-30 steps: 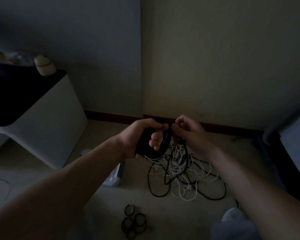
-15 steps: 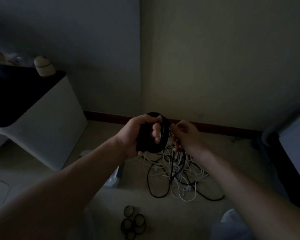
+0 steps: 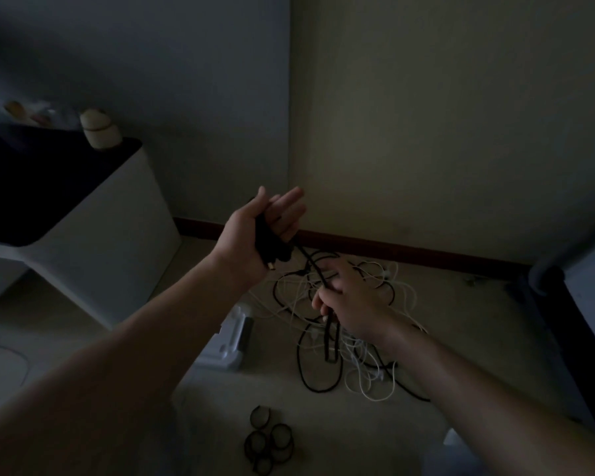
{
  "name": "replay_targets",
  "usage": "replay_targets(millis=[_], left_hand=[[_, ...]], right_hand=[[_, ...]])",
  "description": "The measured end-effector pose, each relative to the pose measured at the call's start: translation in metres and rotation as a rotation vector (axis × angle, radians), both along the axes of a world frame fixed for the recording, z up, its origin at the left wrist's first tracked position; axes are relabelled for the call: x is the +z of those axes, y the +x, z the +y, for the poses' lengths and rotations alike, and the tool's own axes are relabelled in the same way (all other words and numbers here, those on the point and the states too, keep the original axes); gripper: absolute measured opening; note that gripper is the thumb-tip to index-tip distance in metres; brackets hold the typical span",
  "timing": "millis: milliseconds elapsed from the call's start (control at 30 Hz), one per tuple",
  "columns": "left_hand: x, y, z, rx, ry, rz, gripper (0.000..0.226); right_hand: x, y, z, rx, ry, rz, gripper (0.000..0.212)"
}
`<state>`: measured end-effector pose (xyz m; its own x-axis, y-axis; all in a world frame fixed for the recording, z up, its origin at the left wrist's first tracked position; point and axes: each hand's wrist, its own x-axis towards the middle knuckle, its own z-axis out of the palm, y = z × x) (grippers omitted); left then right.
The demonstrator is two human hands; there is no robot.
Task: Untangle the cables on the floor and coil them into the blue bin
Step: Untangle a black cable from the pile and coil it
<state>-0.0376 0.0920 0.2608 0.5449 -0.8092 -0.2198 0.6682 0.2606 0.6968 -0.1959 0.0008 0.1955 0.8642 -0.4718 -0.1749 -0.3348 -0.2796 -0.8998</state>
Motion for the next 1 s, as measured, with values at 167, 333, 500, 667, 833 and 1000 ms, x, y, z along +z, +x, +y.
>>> replay_targets(millis=[167, 333, 500, 667, 833, 1000], left_hand=[[-0.003, 0.007, 0.0, 0.07, 0.06, -0.042, 0.032], [-0.009, 0.004, -0.003, 0.096, 0.139, -0.139, 0.025], [-0.022, -0.008, -0.011, 0.113, 0.256, -0.208, 0.03], [-0.026, -0.02, -0.017, 0.125, 0.327, -0.176, 0.044], [-0.029, -0.029, -0.018, 0.093, 0.367, -0.184, 0.034], [-0.037, -0.046, -0.016, 0.001, 0.48, -0.274, 0.034]], right_hand=[[0.003, -0.003, -0.002, 0.083, 0.019, 0.053, 0.053], [0.025, -0.006, 0.003, 0.193, 0.01, 0.053, 0.048], [0.042, -0.003, 0.014, 0.199, -0.331, 0.116, 0.011], [0.044, 0.003, 0.013, 0.188, -0.519, 0.097, 0.02], [0.036, 0.006, 0.009, 0.255, -0.648, 0.101, 0.011], [0.044, 0.002, 0.005, 0.273, -0.763, -0.008, 0.013]])
